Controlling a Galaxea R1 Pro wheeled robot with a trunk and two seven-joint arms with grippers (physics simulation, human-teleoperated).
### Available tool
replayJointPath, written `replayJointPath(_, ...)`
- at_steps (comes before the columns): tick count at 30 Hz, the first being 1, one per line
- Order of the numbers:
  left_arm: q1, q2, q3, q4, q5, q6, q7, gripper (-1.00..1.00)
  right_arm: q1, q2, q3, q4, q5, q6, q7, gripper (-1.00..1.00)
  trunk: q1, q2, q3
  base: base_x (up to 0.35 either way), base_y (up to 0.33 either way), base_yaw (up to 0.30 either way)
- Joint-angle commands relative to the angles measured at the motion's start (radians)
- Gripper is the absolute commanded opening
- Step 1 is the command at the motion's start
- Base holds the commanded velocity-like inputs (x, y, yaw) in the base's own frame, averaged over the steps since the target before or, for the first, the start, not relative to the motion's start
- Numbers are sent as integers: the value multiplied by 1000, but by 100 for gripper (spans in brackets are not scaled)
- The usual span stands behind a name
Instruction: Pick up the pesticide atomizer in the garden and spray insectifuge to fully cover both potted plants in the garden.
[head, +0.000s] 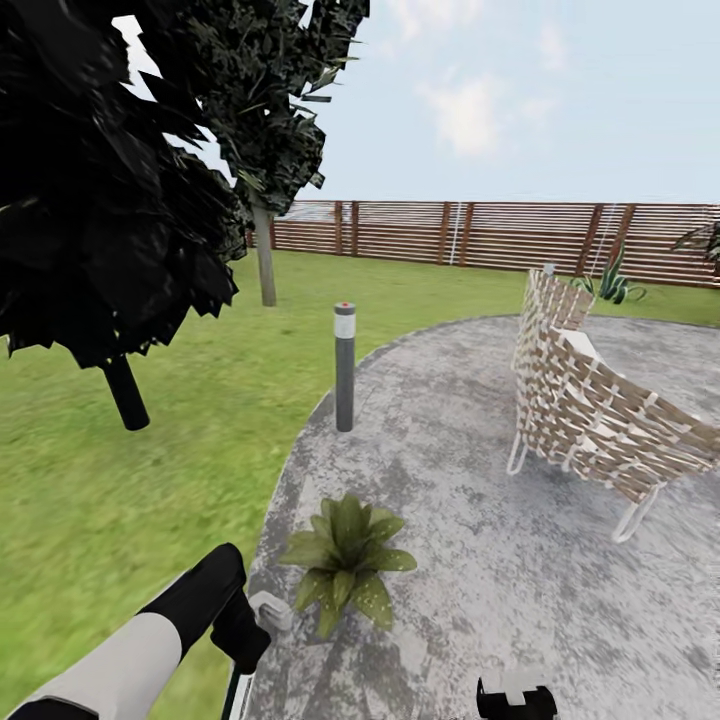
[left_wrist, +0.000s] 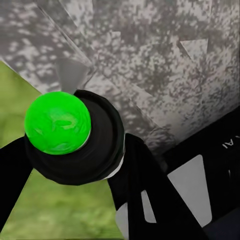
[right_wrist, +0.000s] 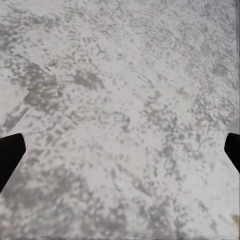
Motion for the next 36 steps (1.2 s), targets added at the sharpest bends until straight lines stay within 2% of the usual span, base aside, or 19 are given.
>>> replayJointPath(1, 1, 1, -4, -2, -8, 1, -10, -100, -1, 0, 6, 2, 7, 1, -10, 100, 0, 0, -1, -108, 284, -288)
replayJointPath(6, 1, -1, -4, -3, -8, 1, -11, -100, -1, 0, 6, 2, 8, 1, -10, 100, 0, 0, -1, -163, 199, -291)
replayJointPath(17, -1, 2, -2, -4, -8, -1, -12, -100, -1, 0, 6, 1, 7, 1, -10, 100, 0, 0, -1, -23, 23, -277)
replayJointPath(24, -6, 3, -2, -4, -8, 1, -13, -100, -1, 0, 7, 2, 8, 0, -10, 100, 0, 0, -1, -94, 257, -51)
replayJointPath(36, -9, 3, 0, -7, -8, 0, -13, -100, -1, 0, 6, 1, 7, 1, -10, 100, 0, 0, -1, 147, 281, -276)
